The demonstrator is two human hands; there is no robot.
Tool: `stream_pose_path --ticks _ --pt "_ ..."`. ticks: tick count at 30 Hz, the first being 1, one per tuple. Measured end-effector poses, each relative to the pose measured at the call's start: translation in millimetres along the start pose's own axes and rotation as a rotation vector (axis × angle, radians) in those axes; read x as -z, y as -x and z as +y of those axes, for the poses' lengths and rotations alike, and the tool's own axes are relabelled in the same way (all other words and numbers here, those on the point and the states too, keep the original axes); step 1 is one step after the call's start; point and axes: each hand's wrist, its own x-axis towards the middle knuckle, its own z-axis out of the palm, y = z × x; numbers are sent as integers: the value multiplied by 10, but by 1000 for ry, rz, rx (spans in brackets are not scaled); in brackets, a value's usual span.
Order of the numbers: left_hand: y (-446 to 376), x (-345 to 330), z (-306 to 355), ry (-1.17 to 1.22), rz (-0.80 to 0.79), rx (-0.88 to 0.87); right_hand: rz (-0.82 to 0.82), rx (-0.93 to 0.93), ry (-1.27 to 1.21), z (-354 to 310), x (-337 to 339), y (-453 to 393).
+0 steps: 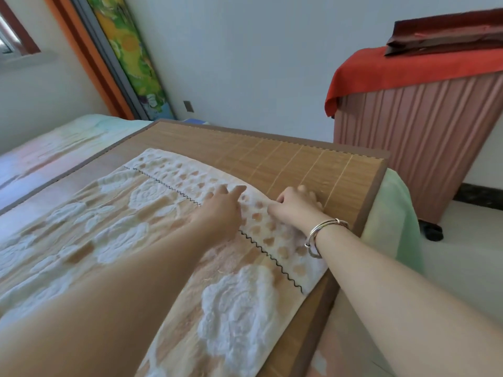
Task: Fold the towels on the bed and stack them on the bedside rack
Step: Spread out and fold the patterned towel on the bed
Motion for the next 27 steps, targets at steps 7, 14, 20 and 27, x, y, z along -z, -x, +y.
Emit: stream_pose_path --ticks 7,14,20,27 --pt "-250 59 69 133 17 20 -67 143 -299 -67 79 151" --pt "40 786 -218 592 81 313 -234 321 -616 -692 324 666" --pt "930 1699 -1023 995 263 473 -511 335 -611 -1728 363 1361" --pt "2766 2612 -2388 1116 334 530 -718 560 -504 -3283 -76 2767"
